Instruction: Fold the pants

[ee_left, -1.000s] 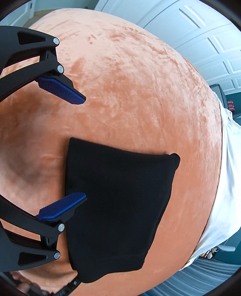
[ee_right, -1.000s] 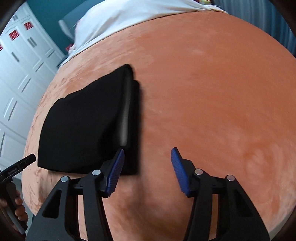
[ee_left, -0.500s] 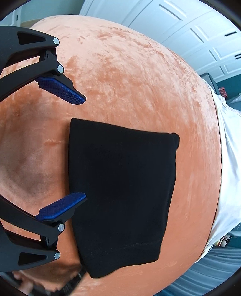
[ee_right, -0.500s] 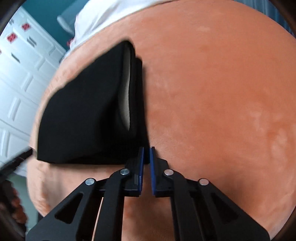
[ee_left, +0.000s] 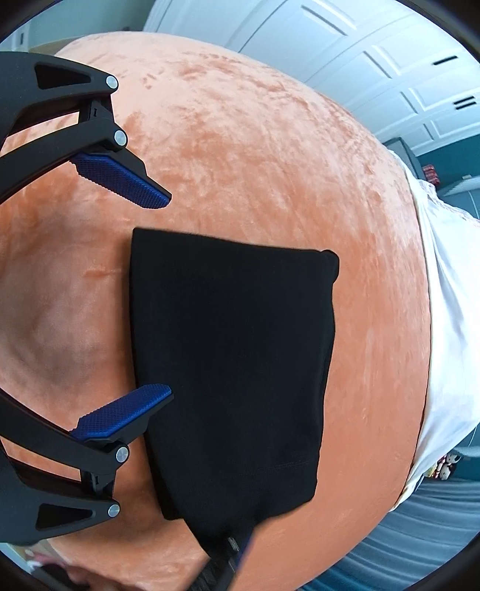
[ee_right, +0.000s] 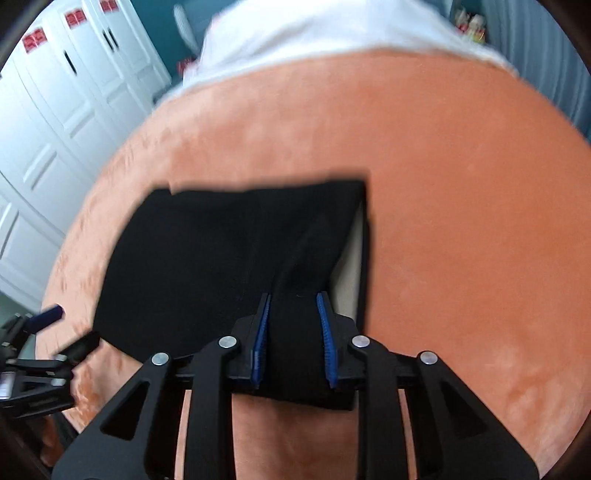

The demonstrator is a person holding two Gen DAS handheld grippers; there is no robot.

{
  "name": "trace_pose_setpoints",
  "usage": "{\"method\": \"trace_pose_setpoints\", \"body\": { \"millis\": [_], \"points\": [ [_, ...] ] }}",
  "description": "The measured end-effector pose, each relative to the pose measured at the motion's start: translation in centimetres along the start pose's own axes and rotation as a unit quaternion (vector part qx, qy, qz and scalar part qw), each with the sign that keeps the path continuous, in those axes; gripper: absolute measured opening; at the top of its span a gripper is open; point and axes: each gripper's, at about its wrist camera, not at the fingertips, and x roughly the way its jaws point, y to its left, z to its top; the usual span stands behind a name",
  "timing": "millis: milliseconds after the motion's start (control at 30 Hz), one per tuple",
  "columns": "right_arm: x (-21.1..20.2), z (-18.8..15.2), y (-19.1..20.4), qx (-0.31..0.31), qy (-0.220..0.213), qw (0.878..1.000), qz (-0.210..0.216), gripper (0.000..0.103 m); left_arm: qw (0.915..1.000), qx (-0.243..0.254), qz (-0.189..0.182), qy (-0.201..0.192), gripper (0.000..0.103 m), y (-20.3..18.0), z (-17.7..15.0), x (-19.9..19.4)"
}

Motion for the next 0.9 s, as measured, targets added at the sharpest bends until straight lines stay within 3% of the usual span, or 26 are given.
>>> {"method": "trace_pose_setpoints", "body": {
  "millis": [33,100,133,200,267,333,400,467,567,633,733,800,900],
  "points": [
    [-0.2,-0.2,-1.0,0.009,-0.006,1.0,-0.005,0.023,1.0,0.002,0.002,-0.001,0.094,-0.1,0.0,0.2],
    [3.4,-1.7,-3.0,0.021,0.056,0.998,-0.015,0.024,0.9999,0.004,0.006,0.011,0.094,-0.4,0.1,1.1],
    [4.4,-2.5,-3.6,0.035,0.065,0.997,-0.005,0.029,0.9999,0.004,0.003,0.015,0.094,-0.4,0.2,1.3],
    [2.7,-2.1,-3.7,0.049,0.04,0.998,0.012,0.034,0.9999,0.01,0.003,0.012,0.094,-0.7,0.3,1.3],
    [0.0,-1.4,-3.1,0.05,0.001,0.999,-0.001,0.036,0.9997,0.019,0.011,0.005,0.094,-1.1,0.4,1.1],
    [-2.0,-0.6,-1.6,0.029,-0.03,0.999,-0.006,0.036,0.9996,0.022,0.016,0.0,0.094,-1.3,0.4,1.0],
    [-2.0,0.3,0.5,0.004,-0.037,0.999,0.016,0.036,0.9996,0.024,0.015,0.004,0.094,-1.4,0.5,1.1],
    [0.0,0.9,2.0,-0.024,-0.024,0.999,0.018,0.034,0.9996,0.022,0.017,0.004,0.094,-1.4,0.4,0.9],
    [6.8,-0.1,1.0,-0.048,0.067,0.996,-0.03,0.033,0.9996,0.021,0.018,0.001,0.094,-1.2,0.3,0.5],
    [5.8,0.4,1.3,-0.041,0.051,0.997,-0.032,0.036,0.9996,0.025,0.016,0.002,0.094,-1.0,0.3,0.5],
    [2.0,2.6,3.7,-0.041,-0.002,0.999,0.01,0.036,0.9996,0.023,0.013,0.011,0.094,-0.8,0.2,0.7],
    [2.4,3.9,4.7,-0.053,-0.011,0.998,0.008,0.038,0.9997,0.018,0.012,0.014,0.094,-0.6,0.1,0.8],
    [8.5,5.3,3.9,-0.05,0.044,0.997,-0.023,0.041,0.9997,0.012,0.013,0.018,0.094,-0.1,-0.1,0.6]
  ]
}}
